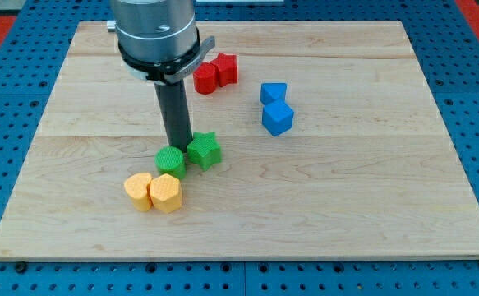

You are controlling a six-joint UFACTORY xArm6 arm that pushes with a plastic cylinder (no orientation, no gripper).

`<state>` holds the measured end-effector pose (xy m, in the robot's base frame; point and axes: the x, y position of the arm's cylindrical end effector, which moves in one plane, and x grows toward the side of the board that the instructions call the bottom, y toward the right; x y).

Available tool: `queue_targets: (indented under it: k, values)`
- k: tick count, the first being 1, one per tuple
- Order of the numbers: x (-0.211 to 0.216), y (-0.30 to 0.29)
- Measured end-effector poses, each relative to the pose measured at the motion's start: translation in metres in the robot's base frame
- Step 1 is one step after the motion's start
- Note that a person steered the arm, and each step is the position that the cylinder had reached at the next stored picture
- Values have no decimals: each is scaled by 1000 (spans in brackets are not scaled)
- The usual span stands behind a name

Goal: Push the green star at the top right of the yellow hexagon

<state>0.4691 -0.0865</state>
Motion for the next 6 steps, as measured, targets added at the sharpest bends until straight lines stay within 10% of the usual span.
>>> queue_targets:
  k: [6]
  values:
    - [-26, 98]
